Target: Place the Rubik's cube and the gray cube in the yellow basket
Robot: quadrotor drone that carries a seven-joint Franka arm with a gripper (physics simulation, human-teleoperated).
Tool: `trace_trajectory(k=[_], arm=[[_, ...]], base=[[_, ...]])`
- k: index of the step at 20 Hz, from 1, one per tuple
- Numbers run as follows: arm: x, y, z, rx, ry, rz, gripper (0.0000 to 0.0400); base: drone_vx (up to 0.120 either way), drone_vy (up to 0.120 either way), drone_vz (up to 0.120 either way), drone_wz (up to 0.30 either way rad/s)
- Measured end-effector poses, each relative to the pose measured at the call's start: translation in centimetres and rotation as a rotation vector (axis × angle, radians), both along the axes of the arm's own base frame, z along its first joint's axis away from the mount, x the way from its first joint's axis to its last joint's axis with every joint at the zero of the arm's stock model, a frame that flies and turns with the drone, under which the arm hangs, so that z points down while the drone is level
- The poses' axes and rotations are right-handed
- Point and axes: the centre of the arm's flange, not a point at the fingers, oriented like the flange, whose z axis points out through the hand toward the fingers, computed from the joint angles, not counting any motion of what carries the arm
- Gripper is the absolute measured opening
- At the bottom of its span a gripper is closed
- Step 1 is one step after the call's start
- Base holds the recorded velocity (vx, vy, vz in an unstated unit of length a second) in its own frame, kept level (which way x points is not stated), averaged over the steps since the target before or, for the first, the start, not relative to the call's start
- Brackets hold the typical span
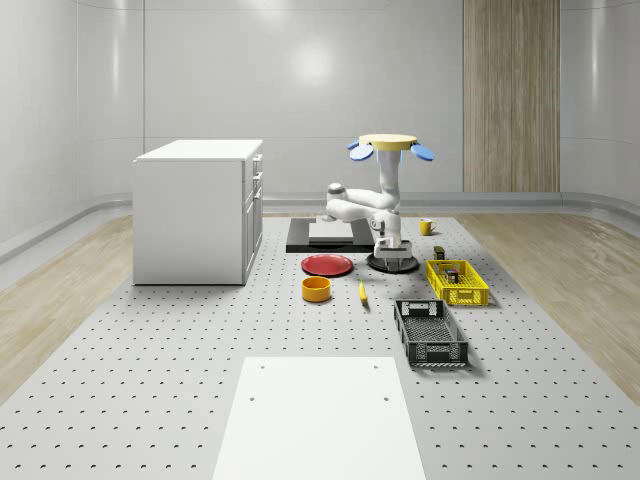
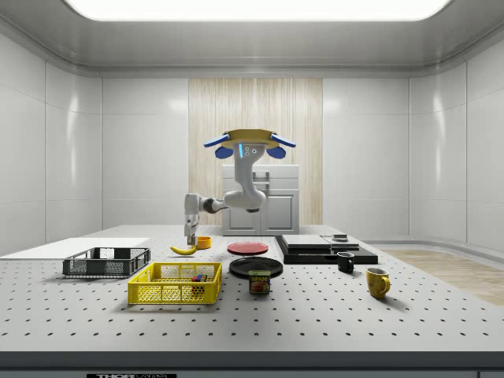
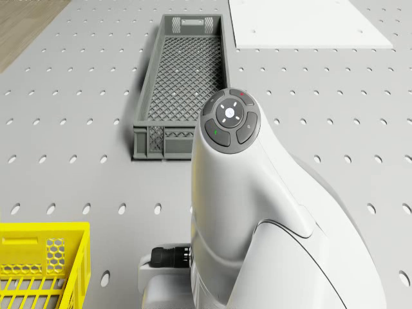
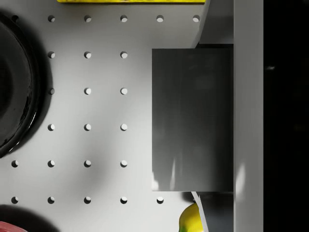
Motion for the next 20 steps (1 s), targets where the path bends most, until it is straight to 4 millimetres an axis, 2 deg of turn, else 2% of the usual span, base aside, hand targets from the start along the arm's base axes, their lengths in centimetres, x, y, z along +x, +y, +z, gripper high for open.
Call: trace_trajectory(k=[1, 20], arm=[[0.0, 0.0, -0.06, 0.0, 0.0, 0.0, 0.025], [0.0, 0.0, -0.28, 0.0, 0.0, 0.0, 0.025]], base=[[0.0, 0.0, 0.0, 0.0], [0.0, 0.12, 0.0, 0.0]])
